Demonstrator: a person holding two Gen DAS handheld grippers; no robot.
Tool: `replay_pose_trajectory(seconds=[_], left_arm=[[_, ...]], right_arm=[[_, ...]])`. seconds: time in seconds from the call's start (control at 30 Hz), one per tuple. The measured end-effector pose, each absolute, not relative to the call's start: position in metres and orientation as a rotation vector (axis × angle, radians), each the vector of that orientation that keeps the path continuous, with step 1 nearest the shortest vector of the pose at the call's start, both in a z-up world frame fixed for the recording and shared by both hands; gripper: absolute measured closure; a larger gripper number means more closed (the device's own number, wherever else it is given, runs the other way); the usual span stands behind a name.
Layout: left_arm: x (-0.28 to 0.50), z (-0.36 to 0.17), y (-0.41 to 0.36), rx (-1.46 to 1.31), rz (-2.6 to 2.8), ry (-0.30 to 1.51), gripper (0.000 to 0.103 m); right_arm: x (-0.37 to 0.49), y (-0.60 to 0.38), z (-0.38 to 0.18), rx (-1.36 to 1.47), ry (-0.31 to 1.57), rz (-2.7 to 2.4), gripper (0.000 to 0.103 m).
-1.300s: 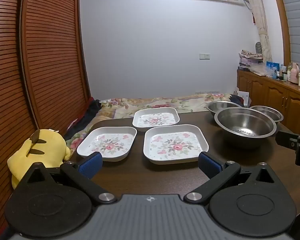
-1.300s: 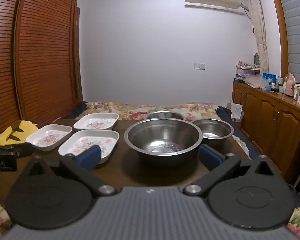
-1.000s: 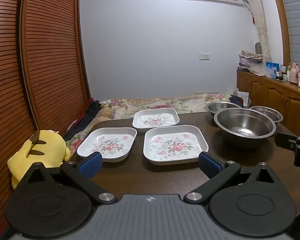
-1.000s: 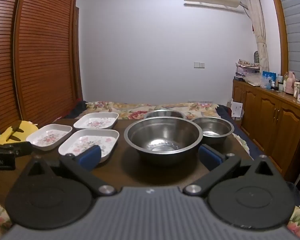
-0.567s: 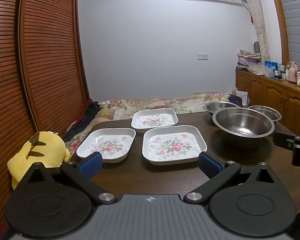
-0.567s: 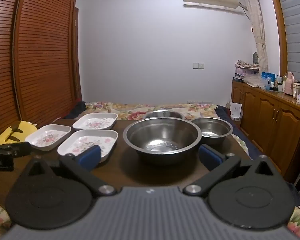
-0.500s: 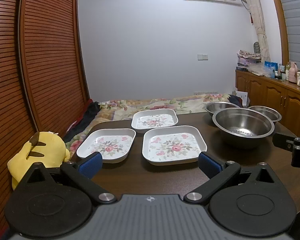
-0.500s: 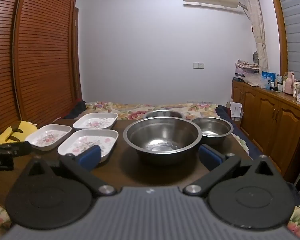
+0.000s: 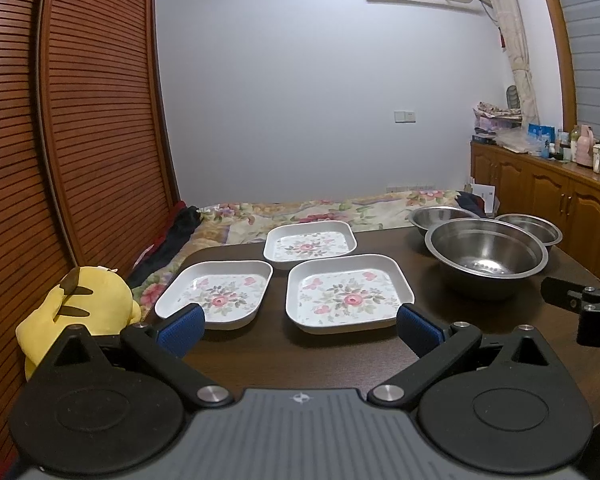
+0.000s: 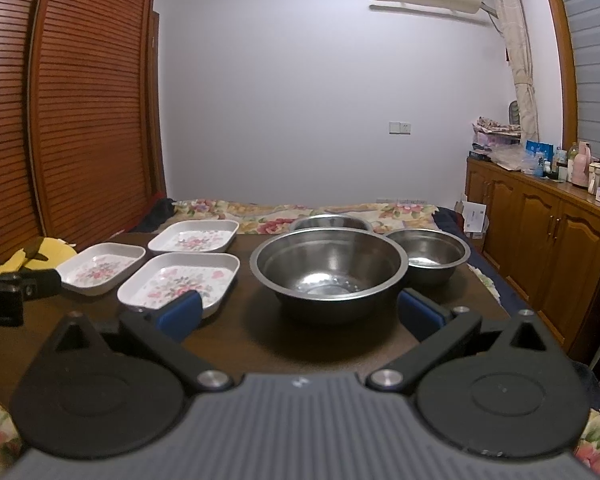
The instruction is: Organize plates and bowls
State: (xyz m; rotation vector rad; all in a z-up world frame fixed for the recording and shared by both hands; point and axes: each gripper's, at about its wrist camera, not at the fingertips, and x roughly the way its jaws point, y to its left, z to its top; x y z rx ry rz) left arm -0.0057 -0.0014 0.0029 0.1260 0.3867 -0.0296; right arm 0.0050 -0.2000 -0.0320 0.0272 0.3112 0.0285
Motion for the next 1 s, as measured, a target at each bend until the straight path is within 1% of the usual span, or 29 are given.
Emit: replay_pose_trajectory(seconds=[1.0], left_arm=[[-0.004,0.0028,0.0028,0.125,-0.026,0.386,0.0]], right_arm=[[0.0053,-0.204,-0.0305,0.03,0.307,0.024,0.0]])
